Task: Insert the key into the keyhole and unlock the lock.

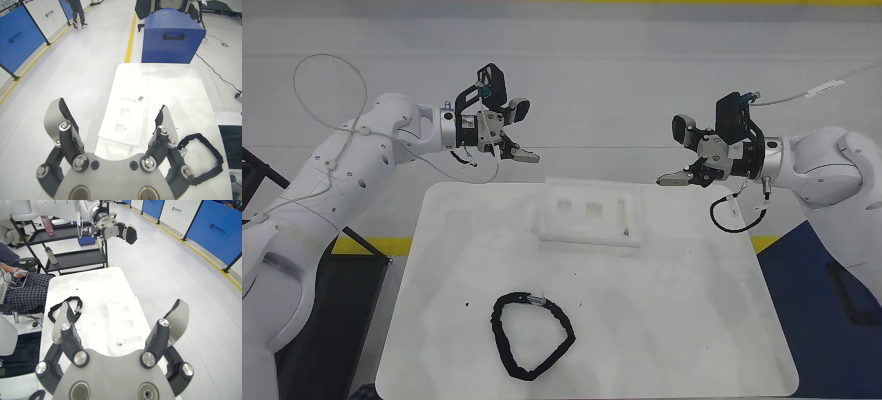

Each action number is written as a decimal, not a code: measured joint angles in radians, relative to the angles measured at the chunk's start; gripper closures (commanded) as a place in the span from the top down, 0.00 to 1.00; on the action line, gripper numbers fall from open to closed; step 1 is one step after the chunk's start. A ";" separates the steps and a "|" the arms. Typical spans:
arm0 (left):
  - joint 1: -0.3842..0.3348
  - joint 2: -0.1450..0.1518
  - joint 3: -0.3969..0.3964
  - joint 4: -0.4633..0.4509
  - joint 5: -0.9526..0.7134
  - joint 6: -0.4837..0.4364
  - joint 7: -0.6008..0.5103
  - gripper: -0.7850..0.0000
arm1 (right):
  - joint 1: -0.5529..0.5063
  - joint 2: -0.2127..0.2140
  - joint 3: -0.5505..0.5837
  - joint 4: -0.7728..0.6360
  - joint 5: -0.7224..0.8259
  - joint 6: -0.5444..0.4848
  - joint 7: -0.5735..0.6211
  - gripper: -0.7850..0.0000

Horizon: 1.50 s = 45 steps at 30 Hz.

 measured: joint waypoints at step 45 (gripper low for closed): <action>0.000 0.000 0.000 0.000 0.000 0.000 0.000 1.00 | -0.052 -0.136 -0.212 0.060 -0.004 0.736 0.318 1.00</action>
